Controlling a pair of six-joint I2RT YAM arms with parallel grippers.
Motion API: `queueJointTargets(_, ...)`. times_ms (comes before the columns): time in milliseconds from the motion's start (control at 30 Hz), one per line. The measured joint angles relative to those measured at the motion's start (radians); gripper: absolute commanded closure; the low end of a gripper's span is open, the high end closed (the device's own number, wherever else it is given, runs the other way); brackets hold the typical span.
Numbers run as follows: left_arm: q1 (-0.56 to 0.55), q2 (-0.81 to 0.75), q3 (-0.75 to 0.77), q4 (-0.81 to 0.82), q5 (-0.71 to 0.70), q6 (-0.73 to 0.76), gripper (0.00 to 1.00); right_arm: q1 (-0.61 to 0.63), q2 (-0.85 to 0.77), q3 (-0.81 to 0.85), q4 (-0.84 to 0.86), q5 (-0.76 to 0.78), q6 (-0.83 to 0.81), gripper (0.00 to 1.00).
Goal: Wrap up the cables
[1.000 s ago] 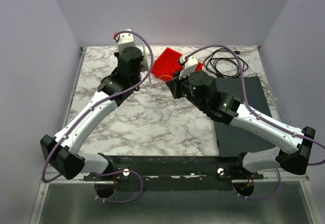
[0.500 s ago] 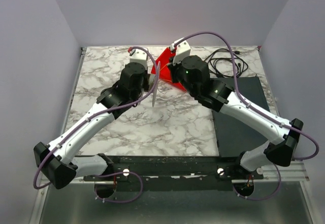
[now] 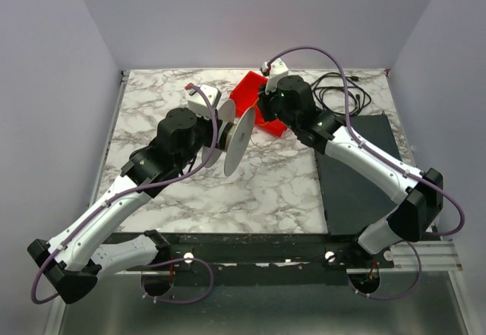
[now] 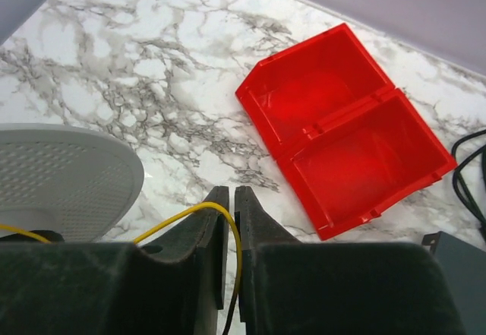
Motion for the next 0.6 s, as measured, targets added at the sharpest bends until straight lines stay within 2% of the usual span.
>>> queueJointTargets(167,0.001,-0.004,0.031,-0.046,0.023,-0.023,1.0,-0.039,0.009,-0.057,0.035,-0.081,0.035,0.72)
queueJointTargets(333,0.002,-0.002,0.117,-0.099,0.024,-0.054,1.0,-0.055,0.009,-0.136,0.085,-0.154,0.076,0.53)
queueJointTargets(600,0.003,0.023,0.208,-0.135,0.013,-0.075,1.0,-0.065,0.01,-0.241,0.187,-0.257,0.14,0.48)
